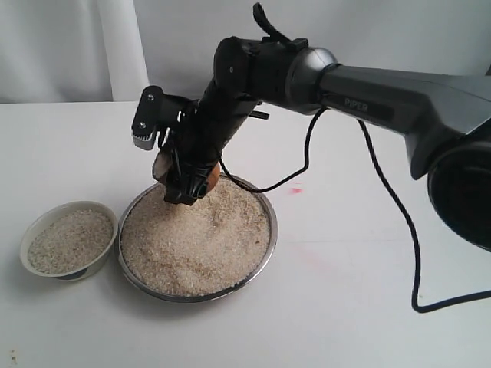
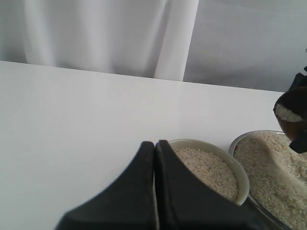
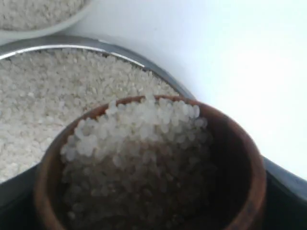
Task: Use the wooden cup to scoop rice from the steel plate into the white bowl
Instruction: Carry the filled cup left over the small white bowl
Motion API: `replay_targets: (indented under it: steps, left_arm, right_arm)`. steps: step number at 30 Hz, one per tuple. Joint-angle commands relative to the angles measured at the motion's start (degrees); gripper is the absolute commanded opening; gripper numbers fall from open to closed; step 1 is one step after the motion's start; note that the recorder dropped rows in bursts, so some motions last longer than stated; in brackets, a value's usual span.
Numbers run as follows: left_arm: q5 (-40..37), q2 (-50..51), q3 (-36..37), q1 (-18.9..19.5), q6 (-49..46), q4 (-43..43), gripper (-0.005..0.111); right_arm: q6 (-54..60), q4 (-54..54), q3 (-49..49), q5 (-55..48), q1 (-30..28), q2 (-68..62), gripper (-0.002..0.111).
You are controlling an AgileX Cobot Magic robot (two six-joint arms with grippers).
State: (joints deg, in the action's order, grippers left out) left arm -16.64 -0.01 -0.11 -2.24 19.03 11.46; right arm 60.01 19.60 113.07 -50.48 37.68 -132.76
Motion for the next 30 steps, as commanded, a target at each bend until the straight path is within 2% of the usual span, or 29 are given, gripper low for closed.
replay_targets:
  steps: [1,6,15,22,30]
  left_arm:
    - [0.3,0.0,0.1,-0.1,0.2,-0.1,0.000]
    - [0.3,0.0,0.1,-0.1,0.2,-0.1,0.000]
    - [0.3,0.0,0.1,-0.1,0.2,-0.1,0.000]
    - [0.3,0.0,0.1,-0.1,0.2,-0.1,0.000]
    - [0.3,0.0,0.1,-0.1,0.2,-0.1,0.000]
  right_arm:
    - [1.3,2.9,0.1,1.7,-0.2,2.6,0.000]
    - [1.4,3.5,0.1,3.5,1.2,3.0,0.000]
    - [3.1,3.2,0.1,11.7,7.0,3.0,0.000]
    - [1.8,-4.5,0.1,14.4,11.2,3.0,0.000]
    - [-6.1,-18.6,0.3,19.5,15.1,1.5,0.000]
